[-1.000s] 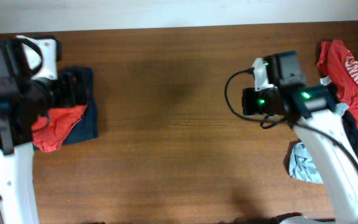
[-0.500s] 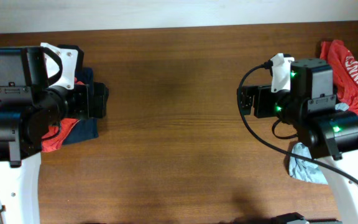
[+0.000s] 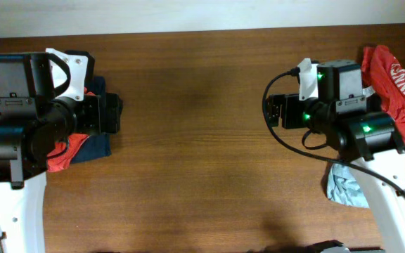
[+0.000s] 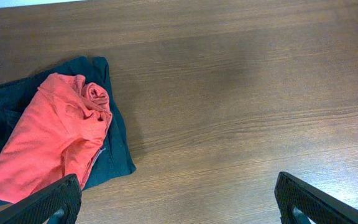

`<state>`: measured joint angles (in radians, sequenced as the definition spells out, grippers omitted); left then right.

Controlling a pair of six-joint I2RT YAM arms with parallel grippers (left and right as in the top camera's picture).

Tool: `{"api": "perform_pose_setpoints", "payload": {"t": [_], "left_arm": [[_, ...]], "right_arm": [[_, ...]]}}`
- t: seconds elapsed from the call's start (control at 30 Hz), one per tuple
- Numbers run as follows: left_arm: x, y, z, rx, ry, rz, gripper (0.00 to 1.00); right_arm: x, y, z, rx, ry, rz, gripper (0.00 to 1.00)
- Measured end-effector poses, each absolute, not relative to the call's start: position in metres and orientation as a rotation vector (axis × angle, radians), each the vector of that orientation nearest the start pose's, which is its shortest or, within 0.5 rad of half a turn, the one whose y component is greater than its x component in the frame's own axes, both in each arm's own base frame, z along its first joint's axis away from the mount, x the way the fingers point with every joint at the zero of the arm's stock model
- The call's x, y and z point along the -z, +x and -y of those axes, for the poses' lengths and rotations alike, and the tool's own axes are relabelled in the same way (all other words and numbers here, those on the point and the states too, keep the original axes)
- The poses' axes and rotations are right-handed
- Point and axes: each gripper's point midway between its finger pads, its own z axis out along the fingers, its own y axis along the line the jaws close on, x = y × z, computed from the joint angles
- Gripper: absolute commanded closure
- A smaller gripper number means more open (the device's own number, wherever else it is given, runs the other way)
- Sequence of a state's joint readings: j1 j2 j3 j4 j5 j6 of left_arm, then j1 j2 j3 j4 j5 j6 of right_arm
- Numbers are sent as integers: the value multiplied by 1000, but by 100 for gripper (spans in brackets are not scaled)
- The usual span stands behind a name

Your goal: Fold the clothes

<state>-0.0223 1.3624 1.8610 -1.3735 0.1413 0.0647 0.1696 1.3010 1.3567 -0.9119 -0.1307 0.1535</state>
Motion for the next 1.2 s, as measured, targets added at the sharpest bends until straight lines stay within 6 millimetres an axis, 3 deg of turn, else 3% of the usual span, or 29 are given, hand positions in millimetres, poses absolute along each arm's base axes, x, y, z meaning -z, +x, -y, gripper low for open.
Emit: {"api": "perform_pose_setpoints", "payload": {"t": [0.4, 0.63, 0.77, 0.97, 1.07, 1.2], "left_arm": [[-353, 306, 31, 154, 168, -2442, 1], [-353, 306, 31, 152, 167, -2442, 1], [-353, 306, 31, 152, 167, -2442, 1], [-353, 306, 31, 152, 167, -2442, 1], [-353, 306, 31, 151, 167, -2442, 1], [-353, 306, 31, 151, 167, -2442, 1]], "right_arm": [[-226, 345, -82, -292, -71, -2555, 1], [-233, 352, -89, -311, -190, -2498, 1], [-256, 343, -93, -338, -233, -2422, 1], [-317, 311, -90, -352, -256, -2226, 1], [-326, 305, -89, -352, -257, -2197, 1], [-320, 309, -89, -352, -257, -2217, 1]]}}
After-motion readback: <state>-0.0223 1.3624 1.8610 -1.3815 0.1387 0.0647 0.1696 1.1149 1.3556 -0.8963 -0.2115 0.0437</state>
